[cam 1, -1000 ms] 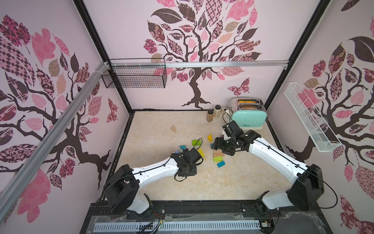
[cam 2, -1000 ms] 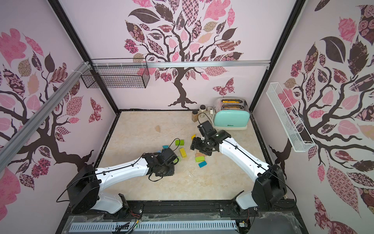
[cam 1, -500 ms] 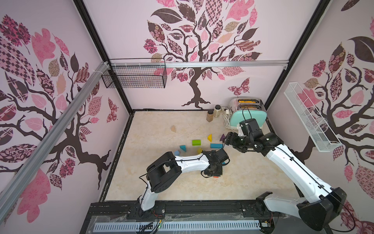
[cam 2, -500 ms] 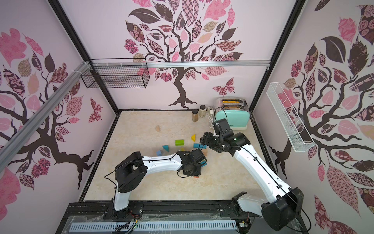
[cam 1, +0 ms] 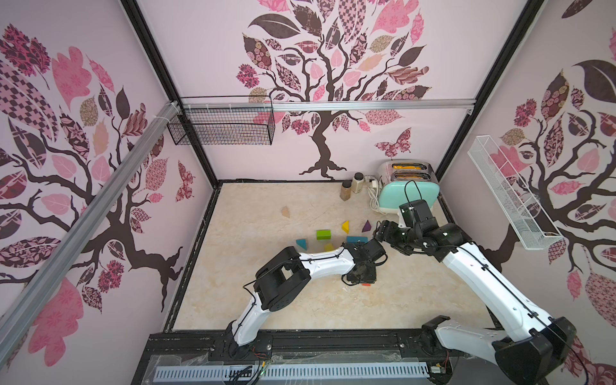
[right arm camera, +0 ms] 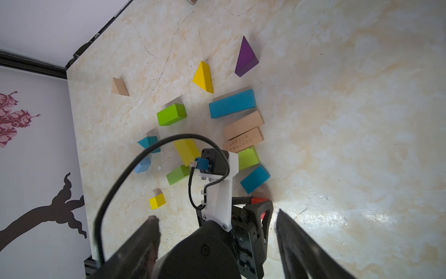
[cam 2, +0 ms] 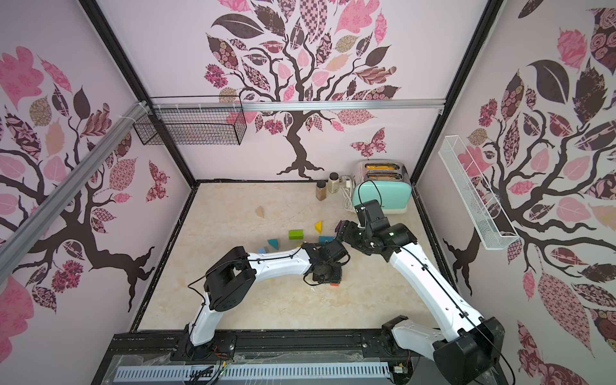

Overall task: Assemble a carrot with building blocks
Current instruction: Assemble the building block at the center of the board, then adjust the building block at the center of the board.

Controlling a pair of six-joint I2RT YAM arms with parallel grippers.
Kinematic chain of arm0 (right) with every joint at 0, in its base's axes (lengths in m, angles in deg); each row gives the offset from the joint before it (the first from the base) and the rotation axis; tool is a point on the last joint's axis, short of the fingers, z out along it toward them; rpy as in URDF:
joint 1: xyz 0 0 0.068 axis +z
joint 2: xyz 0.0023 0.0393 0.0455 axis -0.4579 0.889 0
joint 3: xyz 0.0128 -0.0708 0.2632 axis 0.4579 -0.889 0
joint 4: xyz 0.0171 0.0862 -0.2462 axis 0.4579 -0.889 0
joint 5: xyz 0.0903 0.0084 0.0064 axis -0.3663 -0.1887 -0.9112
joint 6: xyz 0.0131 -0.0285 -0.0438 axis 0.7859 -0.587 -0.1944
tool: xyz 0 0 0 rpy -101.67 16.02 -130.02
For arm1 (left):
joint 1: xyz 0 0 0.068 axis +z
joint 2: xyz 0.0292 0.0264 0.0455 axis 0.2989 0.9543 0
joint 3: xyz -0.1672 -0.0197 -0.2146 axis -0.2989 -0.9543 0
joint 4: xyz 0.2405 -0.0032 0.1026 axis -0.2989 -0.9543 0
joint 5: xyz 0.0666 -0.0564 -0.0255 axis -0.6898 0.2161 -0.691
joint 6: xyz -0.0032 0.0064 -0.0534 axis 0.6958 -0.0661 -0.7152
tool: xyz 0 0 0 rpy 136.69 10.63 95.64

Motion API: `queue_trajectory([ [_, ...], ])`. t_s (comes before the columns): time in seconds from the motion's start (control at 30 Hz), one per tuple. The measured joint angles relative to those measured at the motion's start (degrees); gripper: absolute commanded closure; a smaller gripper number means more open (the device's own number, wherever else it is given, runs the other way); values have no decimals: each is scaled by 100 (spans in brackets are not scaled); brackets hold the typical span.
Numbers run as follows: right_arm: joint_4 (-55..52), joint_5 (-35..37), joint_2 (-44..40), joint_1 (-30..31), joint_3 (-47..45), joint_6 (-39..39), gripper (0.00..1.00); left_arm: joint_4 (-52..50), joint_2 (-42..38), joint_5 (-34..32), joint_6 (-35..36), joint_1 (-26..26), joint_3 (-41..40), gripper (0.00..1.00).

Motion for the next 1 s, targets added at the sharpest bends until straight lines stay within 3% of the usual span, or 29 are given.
queue_trajectory([
  [0.07, 24, 0, -24, -13, 0, -2, 21, 9, 0, -4, -24, 2, 26, 35],
  [0.4, -81, -33, -46, 9, 68, -116, 21, 50, -216, -306, 52, 9, -203, 25],
  [0.67, -507, 245, -199, 22, 549, -415, 29, 2, -1740, -835, 245, 149, -1113, 18],
  [0.87, -649, 166, -188, 17, 363, -579, 49, -35, -3034, -1145, 201, 282, -2122, 15],
  [1.0, -549, -98, 20, 20, -232, -660, 66, -136, -3799, -1281, 184, 284, -2566, 14],
])
